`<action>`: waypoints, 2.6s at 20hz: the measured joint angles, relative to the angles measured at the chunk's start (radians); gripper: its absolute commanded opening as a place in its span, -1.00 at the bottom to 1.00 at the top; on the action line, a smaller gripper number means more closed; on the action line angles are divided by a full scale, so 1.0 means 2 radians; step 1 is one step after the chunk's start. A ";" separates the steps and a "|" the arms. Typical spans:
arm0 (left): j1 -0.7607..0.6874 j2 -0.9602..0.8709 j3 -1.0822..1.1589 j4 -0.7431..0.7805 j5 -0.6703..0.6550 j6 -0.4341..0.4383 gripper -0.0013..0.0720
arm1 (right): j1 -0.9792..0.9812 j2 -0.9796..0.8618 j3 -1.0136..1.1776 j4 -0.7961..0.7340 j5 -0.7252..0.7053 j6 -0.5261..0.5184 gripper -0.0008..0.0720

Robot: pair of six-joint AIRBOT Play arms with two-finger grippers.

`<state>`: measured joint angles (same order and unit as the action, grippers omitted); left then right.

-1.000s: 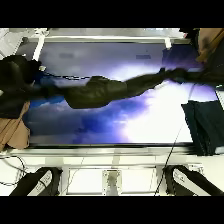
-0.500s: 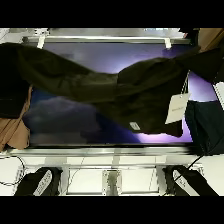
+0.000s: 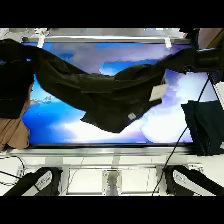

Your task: Fold the clothes and pants, and hang the long-sleeved shirts on hangers.

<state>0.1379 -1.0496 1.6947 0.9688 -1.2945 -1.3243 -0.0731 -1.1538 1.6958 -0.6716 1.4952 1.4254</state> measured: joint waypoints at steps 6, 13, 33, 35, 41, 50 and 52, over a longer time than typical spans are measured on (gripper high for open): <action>-0.005 0.060 0.001 0.039 0.019 0.002 -0.93 | 0.000 0.043 0.065 0.020 0.017 0.002 -0.92; -0.006 0.180 0.017 0.148 0.035 0.004 -0.93 | 0.000 0.128 0.120 0.027 0.103 0.138 -0.93; -0.141 -0.275 0.032 0.181 0.075 -0.022 -0.93 | -0.004 -0.352 0.122 -0.111 -0.070 0.009 -0.92; -0.155 -0.265 0.032 0.181 0.055 -0.023 -0.94 | -0.004 -0.367 0.122 -0.133 -0.097 -0.005 -0.92; -0.233 -0.150 -0.067 0.185 -0.018 -0.038 -0.93 | -0.004 -0.336 0.122 -0.254 -0.073 -0.027 -0.92; -0.367 -0.005 -0.318 0.208 0.009 -0.150 -0.93 | -0.004 -0.192 -0.023 -0.343 0.025 -0.036 -0.92; -0.393 0.002 -0.348 0.208 0.027 -0.166 -0.93 | -0.004 -0.163 -0.098 -0.358 0.006 -0.036 -0.92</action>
<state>-0.6472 -1.0454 0.9985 1.3846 -1.2407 -1.6558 -0.0811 -1.4796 1.5005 -1.3880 1.5066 1.3525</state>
